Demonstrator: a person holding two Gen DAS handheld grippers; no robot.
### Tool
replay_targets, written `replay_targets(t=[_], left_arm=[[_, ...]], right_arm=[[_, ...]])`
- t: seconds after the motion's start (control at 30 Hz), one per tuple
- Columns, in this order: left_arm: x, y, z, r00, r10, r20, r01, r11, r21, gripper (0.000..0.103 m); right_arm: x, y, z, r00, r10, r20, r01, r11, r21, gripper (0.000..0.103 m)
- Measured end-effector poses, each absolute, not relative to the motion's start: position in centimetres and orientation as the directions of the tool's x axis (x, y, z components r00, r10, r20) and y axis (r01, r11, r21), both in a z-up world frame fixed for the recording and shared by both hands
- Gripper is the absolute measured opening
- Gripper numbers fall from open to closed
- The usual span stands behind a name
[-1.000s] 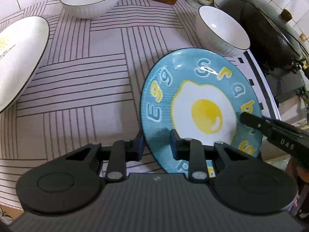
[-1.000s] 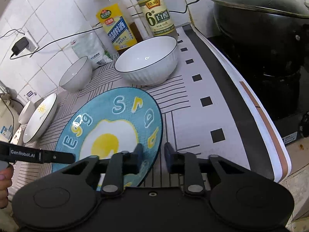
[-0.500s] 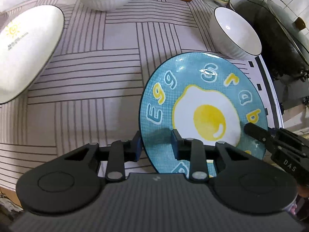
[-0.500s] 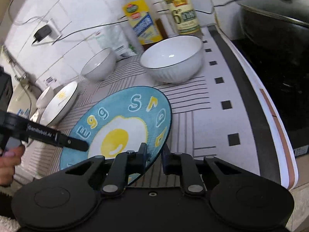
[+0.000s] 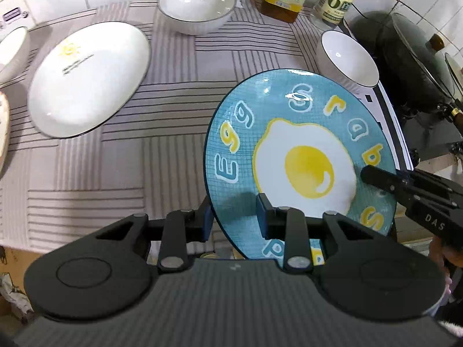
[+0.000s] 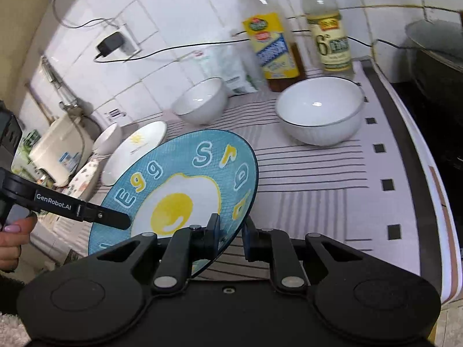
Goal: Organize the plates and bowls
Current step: 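Carry the blue egg plate over and lower it onto the sun-print plate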
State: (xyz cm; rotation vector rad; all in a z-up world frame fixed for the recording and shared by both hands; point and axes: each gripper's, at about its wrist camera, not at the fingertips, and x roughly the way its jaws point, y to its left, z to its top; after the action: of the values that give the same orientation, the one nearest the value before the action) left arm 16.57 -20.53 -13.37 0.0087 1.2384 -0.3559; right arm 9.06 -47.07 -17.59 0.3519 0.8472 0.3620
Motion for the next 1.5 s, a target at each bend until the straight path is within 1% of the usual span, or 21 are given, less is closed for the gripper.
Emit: replay_targets(t=[0.27, 0.5, 0.6, 0.73, 0.9, 1.0, 1.1, 1.17, 1.5], left_arm=[[15.2, -17.8, -10.9, 0.313, -0.240, -0.919, 0.206, 0.962, -0.181, 0.029], [14.3, -14.3, -9.8, 0.358, -0.247, -0.901, 0.111, 0.969, -0.221, 0.029], [14.4, -12.9, -9.3, 0.401, -0.237, -0.885, 0.102, 0.971, -0.215, 0.029], [15.8, -10.4, -8.8, 0.415, -0.222, -0.882, 0.057, 0.974, -0.218, 0.029], [17.9, -7.3, -8.0, 0.436, -0.181, -0.882, 0.022, 0.981, -0.190, 0.029], [19.8, -5.4, -8.4, 0.429, -0.163, -0.888, 0.010, 0.984, -0.176, 0.029], [21.9, -3.9, -9.1, 0.430, -0.144, -0.891, 0.035, 0.989, -0.143, 0.029], [23.5, -2.8, -9.7, 0.412, -0.144, -0.900, 0.035, 0.989, -0.142, 0.029], [30.1, 0.7, -13.9, 0.323, -0.190, -0.927, 0.041, 0.982, -0.187, 0.030]], right_arm=[[10.0, -44.7, -15.4, 0.581, 0.497, -0.644, -0.259, 0.863, 0.433, 0.020], [12.0, -42.0, -13.9, 0.544, 0.542, -0.640, -0.361, 0.840, 0.405, 0.020], [13.2, -40.7, -13.7, 0.536, 0.564, -0.629, -0.383, 0.826, 0.414, 0.020], [15.1, -38.1, -13.3, 0.528, 0.574, -0.626, -0.405, 0.818, 0.409, 0.020], [17.8, -34.8, -13.3, 0.509, 0.603, -0.615, -0.420, 0.797, 0.433, 0.020], [19.9, -32.6, -13.9, 0.494, 0.614, -0.616, -0.425, 0.788, 0.445, 0.020], [22.2, -30.7, -14.9, 0.472, 0.621, -0.626, -0.413, 0.783, 0.465, 0.020], [23.5, -29.4, -15.7, 0.459, 0.620, -0.636, -0.401, 0.783, 0.475, 0.020], [27.9, -26.1, -18.7, 0.454, 0.563, -0.691, -0.314, 0.827, 0.467, 0.020]])
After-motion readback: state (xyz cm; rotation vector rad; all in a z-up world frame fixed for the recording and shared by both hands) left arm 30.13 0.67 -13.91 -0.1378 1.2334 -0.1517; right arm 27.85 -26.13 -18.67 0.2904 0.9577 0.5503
